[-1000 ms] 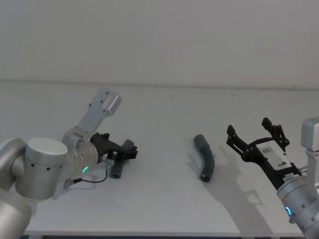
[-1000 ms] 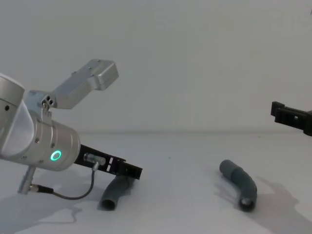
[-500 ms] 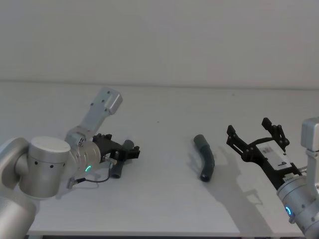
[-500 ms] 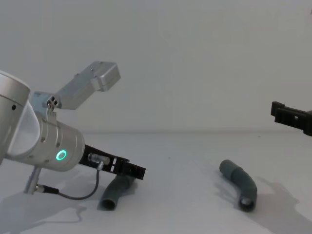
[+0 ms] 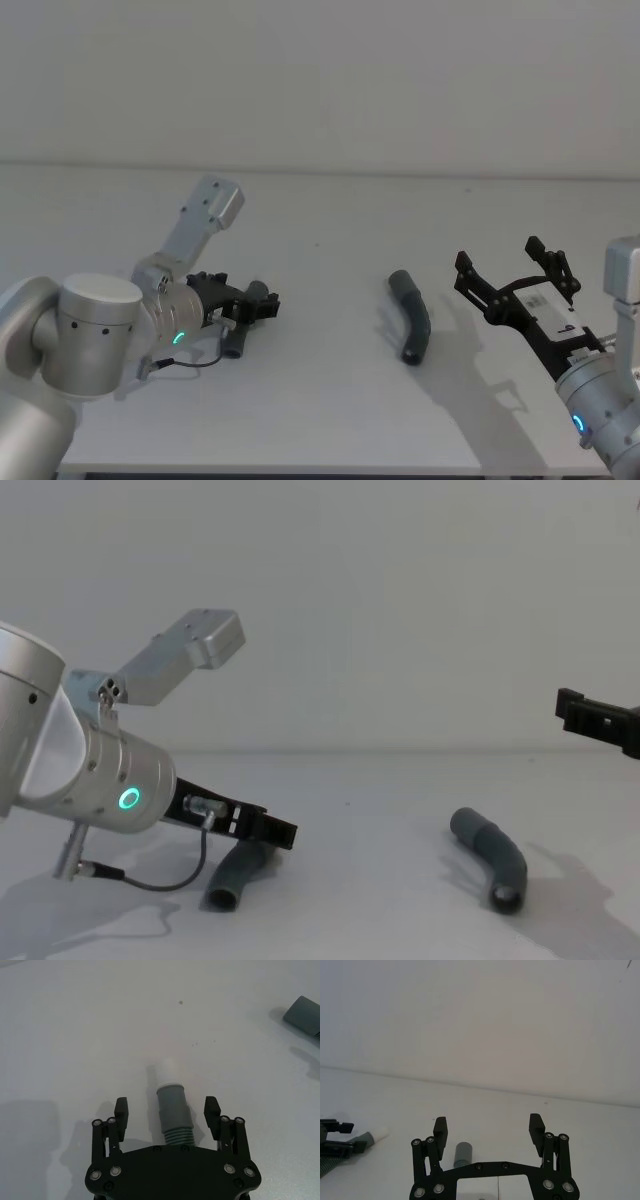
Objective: Use both hands to pick up one end of the pipe from the table, align the ends, and insert them.
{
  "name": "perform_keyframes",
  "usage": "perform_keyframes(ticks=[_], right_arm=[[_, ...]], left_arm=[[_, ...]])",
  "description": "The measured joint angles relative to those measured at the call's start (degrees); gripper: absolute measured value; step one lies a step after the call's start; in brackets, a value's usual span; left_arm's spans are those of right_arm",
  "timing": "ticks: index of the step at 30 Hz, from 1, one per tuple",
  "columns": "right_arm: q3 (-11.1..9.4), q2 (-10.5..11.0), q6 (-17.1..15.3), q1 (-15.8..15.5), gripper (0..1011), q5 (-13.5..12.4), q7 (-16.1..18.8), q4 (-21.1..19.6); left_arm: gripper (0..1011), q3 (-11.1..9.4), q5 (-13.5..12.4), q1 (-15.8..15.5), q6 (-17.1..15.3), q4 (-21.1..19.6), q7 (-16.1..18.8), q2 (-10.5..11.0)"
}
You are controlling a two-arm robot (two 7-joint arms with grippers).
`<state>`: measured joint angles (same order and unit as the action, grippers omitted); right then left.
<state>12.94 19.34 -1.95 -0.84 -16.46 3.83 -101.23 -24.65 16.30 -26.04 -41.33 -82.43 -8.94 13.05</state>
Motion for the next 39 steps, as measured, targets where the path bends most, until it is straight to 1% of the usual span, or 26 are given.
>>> perform_keyframes(ticks=[1,6,9,13,15,16,18,19,23,39], right_arm=[[0.0,0.0,0.0,0.0,1001,0.0,0.0,0.0],[0.0,0.0,0.0,0.0,1001,0.0,0.0,0.0],[0.0,0.0,0.0,0.0,1001,0.0,0.0,0.0],[0.0,0.0,0.0,0.0,1001,0.0,0.0,0.0],[0.0,0.0,0.0,0.0,1001,0.0,0.0,0.0],[0.0,0.0,0.0,0.0,1001,0.0,0.0,0.0],[0.0,0.0,0.0,0.0,1001,0.0,0.0,0.0],[0.0,0.0,0.0,0.0,1001,0.0,0.0,0.0],[0.0,0.0,0.0,0.0,1001,0.0,0.0,0.0],[0.0,0.0,0.0,0.0,1001,0.0,0.0,0.0]], left_arm=[[907,0.0,0.0,0.0,0.0,0.0,0.0,-0.1],[791,0.2,0.1,0.0,-0.2,0.1,0.1,-0.2],[686,0.2,0.1,0.0,-0.3,0.1,0.1,-0.3],[579,0.3,0.1,0.1,-0.3,0.1,0.1,-0.3],[517,0.3,0.1,0.1,-0.3,0.1,0.1,-0.4],[457,0.3,0.2,0.1,-0.4,0.1,0.1,-0.4],[415,0.3,0.2,0.1,-0.4,0.1,0.2,-0.4],[358,0.3,0.2,0.1,-0.4,0.2,0.2,-0.4],[319,0.4,0.2,0.1,-0.4,0.2,0.2,-0.4],[317,0.4,0.2,0.1,-0.5,0.2,0.2,-0.5]])
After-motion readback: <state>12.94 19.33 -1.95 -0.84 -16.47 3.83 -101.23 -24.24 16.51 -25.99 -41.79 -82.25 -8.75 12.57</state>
